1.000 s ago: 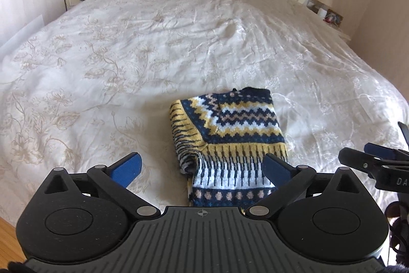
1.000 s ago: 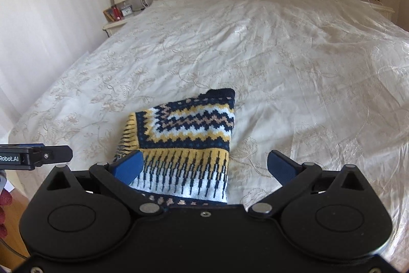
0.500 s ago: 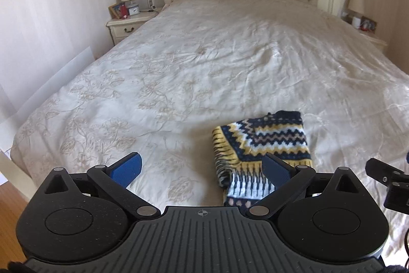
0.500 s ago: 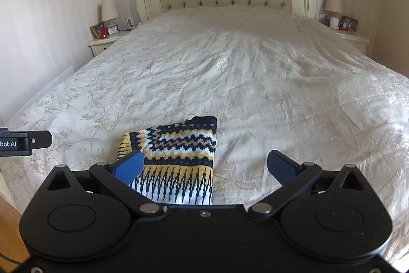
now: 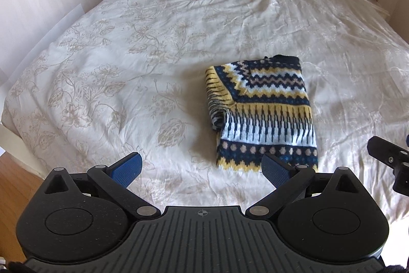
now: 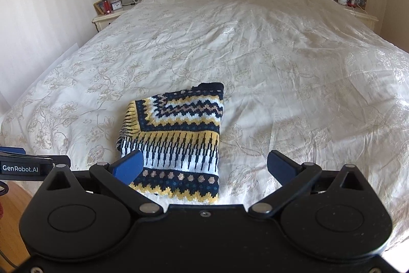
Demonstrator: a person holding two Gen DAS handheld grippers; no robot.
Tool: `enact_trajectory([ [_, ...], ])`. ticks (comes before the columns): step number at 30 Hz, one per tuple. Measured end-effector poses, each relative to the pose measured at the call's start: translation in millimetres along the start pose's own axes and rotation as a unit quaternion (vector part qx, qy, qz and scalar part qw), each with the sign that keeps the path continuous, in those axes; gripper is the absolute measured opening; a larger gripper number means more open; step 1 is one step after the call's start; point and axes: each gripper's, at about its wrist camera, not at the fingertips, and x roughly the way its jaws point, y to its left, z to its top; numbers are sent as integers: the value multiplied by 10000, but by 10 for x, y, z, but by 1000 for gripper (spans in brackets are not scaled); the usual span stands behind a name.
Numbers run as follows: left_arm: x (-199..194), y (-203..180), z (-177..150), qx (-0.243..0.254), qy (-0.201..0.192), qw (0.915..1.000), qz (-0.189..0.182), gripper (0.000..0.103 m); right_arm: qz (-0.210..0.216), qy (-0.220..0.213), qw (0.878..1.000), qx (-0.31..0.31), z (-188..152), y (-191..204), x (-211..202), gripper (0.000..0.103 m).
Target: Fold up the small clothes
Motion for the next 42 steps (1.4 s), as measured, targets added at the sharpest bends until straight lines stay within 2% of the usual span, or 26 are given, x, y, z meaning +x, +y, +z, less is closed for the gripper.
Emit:
enact_trajectory([
  [15,131,-106,-14,31,331,9994,-60,101,1,207,9997,143,-33,-81,88,102],
  [42,310,-62,150,27,567,9984,4,101,73,477,9985,267,41,-85,339,102],
])
